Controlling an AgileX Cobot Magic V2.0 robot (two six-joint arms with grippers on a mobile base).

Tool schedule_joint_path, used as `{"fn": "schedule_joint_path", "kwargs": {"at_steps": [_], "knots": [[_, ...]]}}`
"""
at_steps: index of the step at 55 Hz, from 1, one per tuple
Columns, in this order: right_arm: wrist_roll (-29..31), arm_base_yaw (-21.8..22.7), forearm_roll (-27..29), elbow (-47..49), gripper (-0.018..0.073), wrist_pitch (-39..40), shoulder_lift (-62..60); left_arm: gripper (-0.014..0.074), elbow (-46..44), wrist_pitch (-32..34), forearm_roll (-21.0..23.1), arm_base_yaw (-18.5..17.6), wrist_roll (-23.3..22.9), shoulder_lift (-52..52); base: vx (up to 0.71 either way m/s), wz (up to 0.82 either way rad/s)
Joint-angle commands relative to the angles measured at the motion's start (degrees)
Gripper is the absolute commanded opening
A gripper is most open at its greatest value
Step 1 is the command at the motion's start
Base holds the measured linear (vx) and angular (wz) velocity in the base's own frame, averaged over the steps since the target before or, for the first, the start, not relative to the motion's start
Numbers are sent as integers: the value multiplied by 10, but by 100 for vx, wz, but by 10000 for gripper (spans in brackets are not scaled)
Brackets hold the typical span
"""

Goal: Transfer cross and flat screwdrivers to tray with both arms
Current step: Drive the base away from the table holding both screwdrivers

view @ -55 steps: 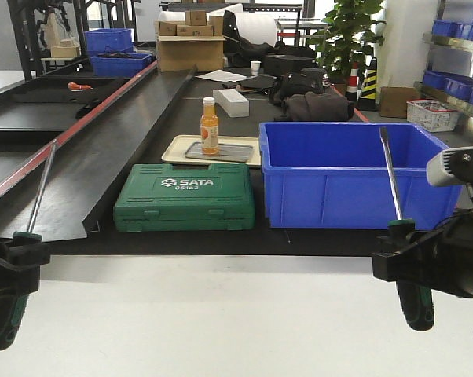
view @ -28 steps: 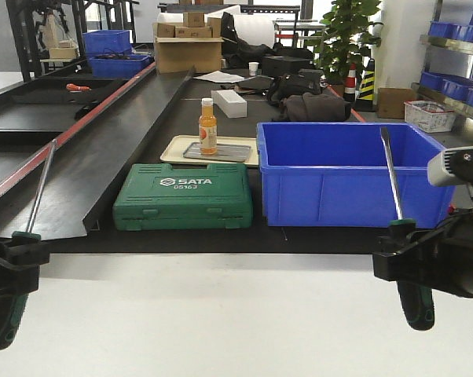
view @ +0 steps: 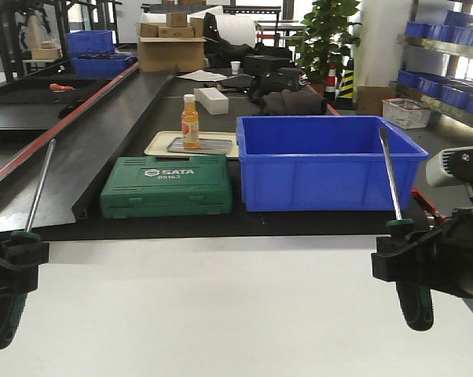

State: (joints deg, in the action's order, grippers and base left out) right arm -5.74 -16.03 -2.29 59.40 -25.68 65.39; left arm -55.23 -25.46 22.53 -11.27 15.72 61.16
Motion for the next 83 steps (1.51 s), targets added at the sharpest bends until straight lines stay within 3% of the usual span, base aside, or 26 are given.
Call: {"fn": "schedule_joint_path", "kwargs": {"at_steps": [1, 31, 83], "knots": [[1, 1, -3, 19, -8, 51, -15, 3, -17, 49, 14, -3, -5, -12, -18, -28], [1, 1, -3, 19, -8, 51, -15, 3, -17, 49, 14, -3, -5, -12, -21, -44], [1, 1, -3, 19, -8, 50, -15, 3, -17, 49, 14, -3, -5, -12, -14, -71]]}}
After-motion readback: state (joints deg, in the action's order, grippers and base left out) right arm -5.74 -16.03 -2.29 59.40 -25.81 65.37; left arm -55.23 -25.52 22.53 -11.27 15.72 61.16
